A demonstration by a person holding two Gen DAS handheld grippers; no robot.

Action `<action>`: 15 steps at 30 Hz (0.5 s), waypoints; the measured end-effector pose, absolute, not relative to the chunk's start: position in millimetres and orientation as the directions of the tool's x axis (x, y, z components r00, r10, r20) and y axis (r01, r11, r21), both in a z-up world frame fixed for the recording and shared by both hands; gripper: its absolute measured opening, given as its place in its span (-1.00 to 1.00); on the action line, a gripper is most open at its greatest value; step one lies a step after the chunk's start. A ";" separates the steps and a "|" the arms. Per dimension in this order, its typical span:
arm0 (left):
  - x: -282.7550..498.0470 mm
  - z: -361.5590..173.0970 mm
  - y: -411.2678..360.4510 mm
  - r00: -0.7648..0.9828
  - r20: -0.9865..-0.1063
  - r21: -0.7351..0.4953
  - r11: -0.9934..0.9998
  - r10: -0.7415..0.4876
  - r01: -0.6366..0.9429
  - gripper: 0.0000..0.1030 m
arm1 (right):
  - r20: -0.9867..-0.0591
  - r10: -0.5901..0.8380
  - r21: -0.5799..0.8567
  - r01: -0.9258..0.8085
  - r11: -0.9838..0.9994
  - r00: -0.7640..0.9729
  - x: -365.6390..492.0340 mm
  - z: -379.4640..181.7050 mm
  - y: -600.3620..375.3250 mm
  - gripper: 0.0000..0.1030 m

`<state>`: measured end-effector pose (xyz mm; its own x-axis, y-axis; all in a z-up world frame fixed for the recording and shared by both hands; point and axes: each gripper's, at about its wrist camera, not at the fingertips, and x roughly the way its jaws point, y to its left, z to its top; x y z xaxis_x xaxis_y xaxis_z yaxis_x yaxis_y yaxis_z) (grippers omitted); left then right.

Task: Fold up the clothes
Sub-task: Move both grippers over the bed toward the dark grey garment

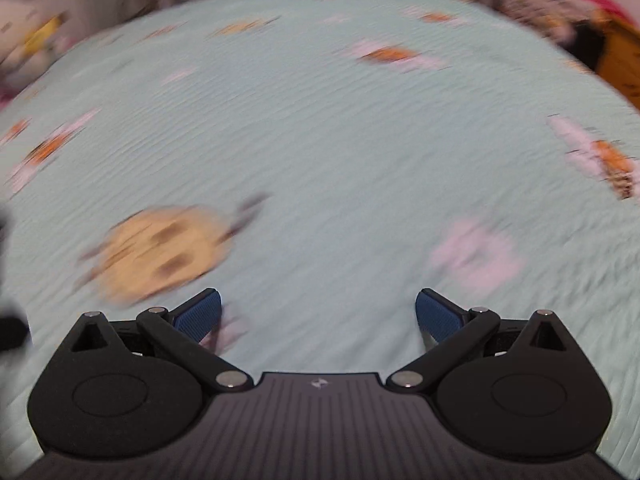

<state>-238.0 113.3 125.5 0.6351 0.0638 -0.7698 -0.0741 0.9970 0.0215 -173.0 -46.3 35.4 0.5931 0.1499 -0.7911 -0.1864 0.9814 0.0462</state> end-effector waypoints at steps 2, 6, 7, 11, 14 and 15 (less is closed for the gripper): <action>-259.0 144.5 137.1 0.647 -0.754 0.035 0.991 0.113 -0.132 0.93 | -0.788 0.216 0.072 -0.263 0.962 0.577 -191.9 51.1 -20.8 0.99; -294.5 165.3 187.4 0.646 -0.730 0.046 0.958 0.225 -0.282 0.94 | -0.748 0.287 0.050 -0.381 0.923 0.598 -222.8 101.4 34.7 0.99; -304.0 166.8 199.6 0.634 -0.729 0.055 0.946 0.256 -0.319 0.94 | -0.731 0.295 0.031 -0.402 0.915 0.615 -229.0 115.5 45.6 0.99; -335.2 168.2 245.4 0.580 -0.735 0.072 0.891 0.351 -0.448 0.94 | -0.668 0.345 -0.012 -0.473 0.881 0.659 -245.8 163.9 80.9 0.99; -350.4 164.0 272.5 0.541 -0.756 0.058 0.862 0.368 -0.504 0.94 | -0.647 0.397 0.003 -0.519 0.855 0.651 -260.1 183.9 99.2 0.99; -355.5 161.6 275.5 0.528 -0.762 0.061 0.853 0.376 -0.519 0.94 | -0.647 0.408 0.003 -0.532 0.847 0.645 -260.3 186.5 103.7 0.99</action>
<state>-355.5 275.5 161.6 0.5282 0.3756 -0.7615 -0.5186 0.8528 0.0609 -260.2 103.7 186.5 0.6447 0.4075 -0.6467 -0.5318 0.8469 0.0035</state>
